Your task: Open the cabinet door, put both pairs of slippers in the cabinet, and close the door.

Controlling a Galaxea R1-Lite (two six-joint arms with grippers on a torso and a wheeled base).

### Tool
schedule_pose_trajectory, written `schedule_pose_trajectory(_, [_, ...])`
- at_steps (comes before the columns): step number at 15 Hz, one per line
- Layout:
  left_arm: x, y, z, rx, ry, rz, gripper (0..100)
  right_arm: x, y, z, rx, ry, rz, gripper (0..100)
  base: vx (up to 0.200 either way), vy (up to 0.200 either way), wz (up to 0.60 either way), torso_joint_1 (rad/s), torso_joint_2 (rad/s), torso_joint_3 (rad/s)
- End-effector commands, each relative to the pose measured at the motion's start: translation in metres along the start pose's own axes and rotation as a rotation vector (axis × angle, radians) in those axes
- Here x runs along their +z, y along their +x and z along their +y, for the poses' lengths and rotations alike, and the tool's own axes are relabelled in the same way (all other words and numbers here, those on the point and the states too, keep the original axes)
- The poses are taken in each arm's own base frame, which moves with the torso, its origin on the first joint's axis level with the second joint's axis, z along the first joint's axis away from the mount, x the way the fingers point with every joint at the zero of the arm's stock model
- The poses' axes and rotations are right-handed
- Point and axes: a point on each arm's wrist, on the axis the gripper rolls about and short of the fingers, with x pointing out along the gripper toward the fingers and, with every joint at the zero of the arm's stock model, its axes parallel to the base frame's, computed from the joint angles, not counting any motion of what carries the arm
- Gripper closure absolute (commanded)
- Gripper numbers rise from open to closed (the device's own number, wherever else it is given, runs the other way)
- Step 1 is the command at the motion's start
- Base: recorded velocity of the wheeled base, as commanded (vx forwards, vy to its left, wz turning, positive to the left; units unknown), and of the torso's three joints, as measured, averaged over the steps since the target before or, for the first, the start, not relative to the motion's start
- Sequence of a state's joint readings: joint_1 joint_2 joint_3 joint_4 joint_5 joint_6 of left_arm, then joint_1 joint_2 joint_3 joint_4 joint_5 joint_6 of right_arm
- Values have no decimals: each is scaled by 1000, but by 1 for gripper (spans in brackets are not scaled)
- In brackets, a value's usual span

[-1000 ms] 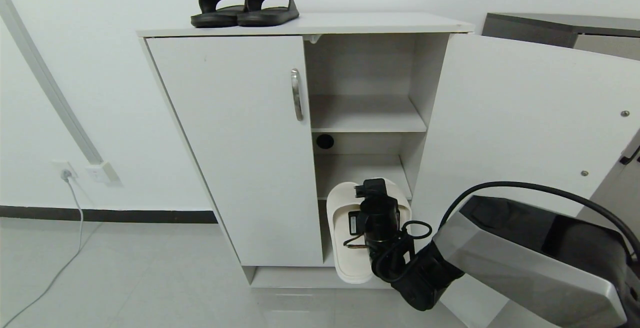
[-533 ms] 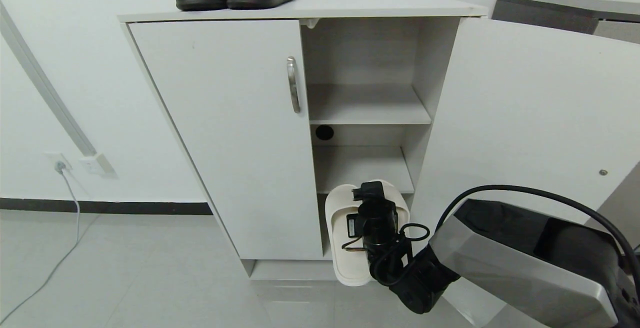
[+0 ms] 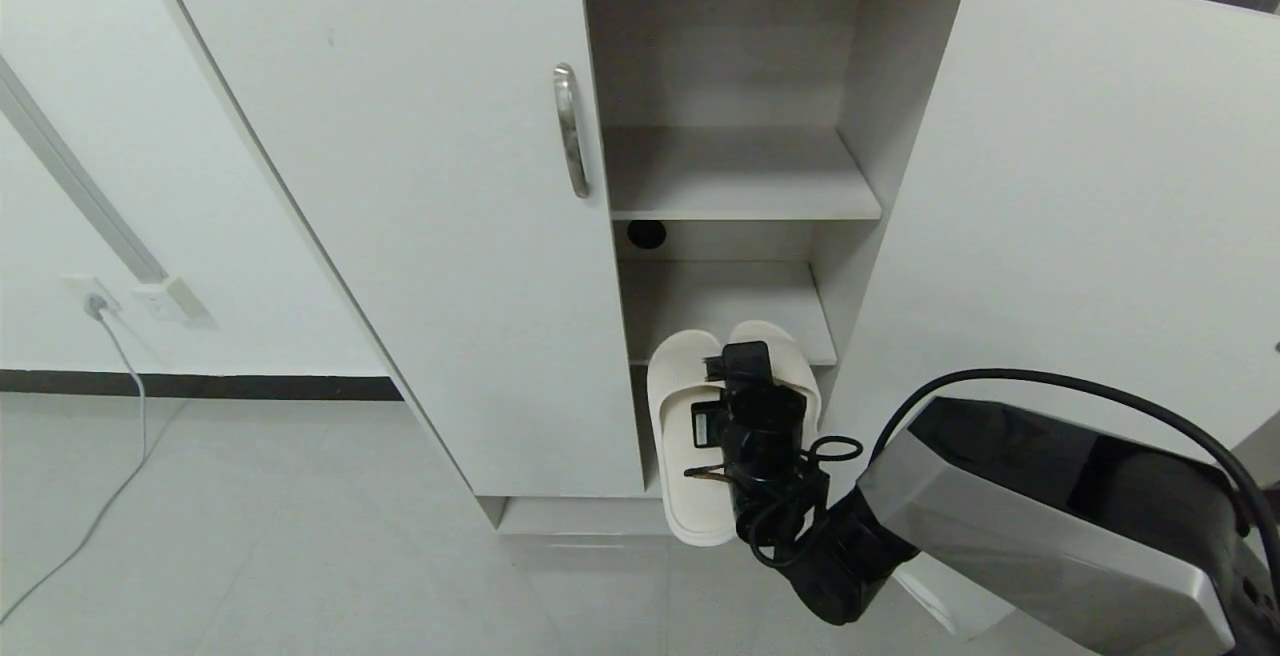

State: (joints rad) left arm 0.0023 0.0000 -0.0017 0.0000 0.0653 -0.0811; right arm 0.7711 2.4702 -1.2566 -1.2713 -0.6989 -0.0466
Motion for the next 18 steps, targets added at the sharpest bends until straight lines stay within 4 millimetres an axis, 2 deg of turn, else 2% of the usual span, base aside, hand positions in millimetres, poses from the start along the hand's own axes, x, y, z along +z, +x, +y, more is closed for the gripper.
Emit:
schedule_pose_trajectory(1, [0,0,0,3,-2,0,100,5,-2,-3,-13,-34,-41,100,0,0,0,0,0,0])
schedule_pose_trajectory(6, [0,0,0,3,-2,0,100,-7,11,-19,-67,-53,29,100,0,0,0,0,0,0])
schedule_pose_trajectory(11, [0,0,0,3,-2,0,100,-5,11,-19,-74,-46,24,100,0,0,0,0,0,0])
schedule_pose_trajectory(18, [0,0,0,2,-2,2,100,-6,10,-18,-72,-33,8,100,200,0,0,2,0,4])
